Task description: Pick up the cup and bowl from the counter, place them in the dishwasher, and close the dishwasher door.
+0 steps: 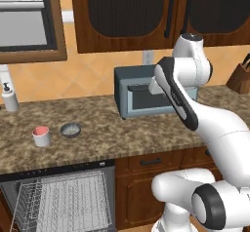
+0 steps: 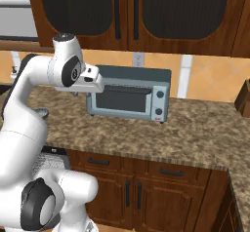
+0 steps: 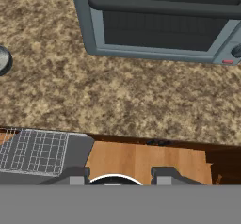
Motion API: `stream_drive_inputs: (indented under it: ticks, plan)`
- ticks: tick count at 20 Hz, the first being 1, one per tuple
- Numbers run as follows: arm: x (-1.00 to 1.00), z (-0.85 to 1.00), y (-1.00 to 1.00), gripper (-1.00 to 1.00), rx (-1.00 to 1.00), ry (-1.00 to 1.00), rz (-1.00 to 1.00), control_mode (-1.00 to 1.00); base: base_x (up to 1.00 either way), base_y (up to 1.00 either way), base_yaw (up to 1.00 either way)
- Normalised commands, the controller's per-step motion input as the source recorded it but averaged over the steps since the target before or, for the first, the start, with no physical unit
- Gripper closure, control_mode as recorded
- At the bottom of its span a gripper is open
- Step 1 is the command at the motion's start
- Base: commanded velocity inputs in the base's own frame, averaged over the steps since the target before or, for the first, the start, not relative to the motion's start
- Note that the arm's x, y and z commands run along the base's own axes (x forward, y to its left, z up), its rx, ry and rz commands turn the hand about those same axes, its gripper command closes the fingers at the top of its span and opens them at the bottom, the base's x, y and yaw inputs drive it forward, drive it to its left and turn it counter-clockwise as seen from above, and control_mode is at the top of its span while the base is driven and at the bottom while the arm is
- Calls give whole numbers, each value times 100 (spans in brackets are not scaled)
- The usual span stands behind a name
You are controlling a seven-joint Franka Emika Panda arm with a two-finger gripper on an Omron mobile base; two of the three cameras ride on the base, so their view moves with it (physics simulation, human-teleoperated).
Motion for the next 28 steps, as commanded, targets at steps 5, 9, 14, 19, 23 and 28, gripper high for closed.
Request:
stream_drive_inputs:
  ticks: [5, 9, 14, 19, 23, 28]
  plan:
    - [0, 0, 0, -100, 0, 0, 0, 100, 0, 0, 0]
    - [0, 0, 0, -100, 0, 0, 0, 100, 0, 0, 18]
    - [0, 0, 0, -100, 0, 0, 0, 100, 0, -7, 60]
    - [0, 0, 0, -100, 0, 0, 0, 100, -2, -20, 75]
    - [0, 0, 0, -100, 0, 0, 0, 100, -2, -29, 71]
    - [0, 0, 0, -100, 0, 0, 0, 100, 0, -32, 59]
